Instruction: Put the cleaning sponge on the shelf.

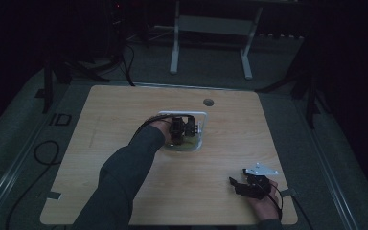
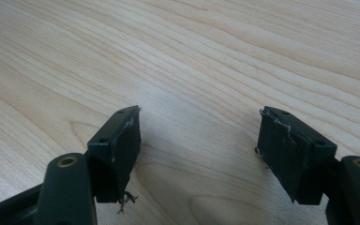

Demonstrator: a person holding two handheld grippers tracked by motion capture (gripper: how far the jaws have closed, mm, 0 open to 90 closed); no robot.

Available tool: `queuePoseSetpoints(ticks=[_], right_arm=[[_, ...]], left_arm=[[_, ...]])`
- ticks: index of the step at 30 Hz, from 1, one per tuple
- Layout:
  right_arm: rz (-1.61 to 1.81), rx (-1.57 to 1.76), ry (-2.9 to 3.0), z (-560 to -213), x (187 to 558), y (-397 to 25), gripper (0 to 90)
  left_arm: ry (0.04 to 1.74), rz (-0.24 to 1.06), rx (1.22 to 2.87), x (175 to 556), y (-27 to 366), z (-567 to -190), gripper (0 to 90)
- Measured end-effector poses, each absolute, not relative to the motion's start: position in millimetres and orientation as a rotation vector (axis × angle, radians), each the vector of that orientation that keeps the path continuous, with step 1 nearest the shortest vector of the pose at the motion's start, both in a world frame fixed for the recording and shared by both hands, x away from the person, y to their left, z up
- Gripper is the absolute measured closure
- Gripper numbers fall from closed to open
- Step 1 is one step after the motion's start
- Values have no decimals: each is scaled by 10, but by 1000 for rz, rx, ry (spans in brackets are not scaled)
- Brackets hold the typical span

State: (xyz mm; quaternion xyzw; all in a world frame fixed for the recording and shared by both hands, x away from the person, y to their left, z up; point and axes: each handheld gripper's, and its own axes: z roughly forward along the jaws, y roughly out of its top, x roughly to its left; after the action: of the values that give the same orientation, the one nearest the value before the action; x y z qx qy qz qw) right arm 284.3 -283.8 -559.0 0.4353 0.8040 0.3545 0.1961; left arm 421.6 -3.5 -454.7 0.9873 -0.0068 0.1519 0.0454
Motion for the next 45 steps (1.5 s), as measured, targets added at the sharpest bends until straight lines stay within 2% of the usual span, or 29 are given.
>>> queuePoseSetpoints(ticks=[18,29,45], right_arm=[[993,1221,2252,-5589,2842,-2837,298],[993,1221,2252,-5589,2842,-2837,298],[993,1220,2252,-5589,2842,-2838,298]], left_arm=[[-2,594,3021,4205,-76,-4598,692],[14,594,3033,4178,-92,-4609,637],[20,641,2969,4080,6,-4420,631]])
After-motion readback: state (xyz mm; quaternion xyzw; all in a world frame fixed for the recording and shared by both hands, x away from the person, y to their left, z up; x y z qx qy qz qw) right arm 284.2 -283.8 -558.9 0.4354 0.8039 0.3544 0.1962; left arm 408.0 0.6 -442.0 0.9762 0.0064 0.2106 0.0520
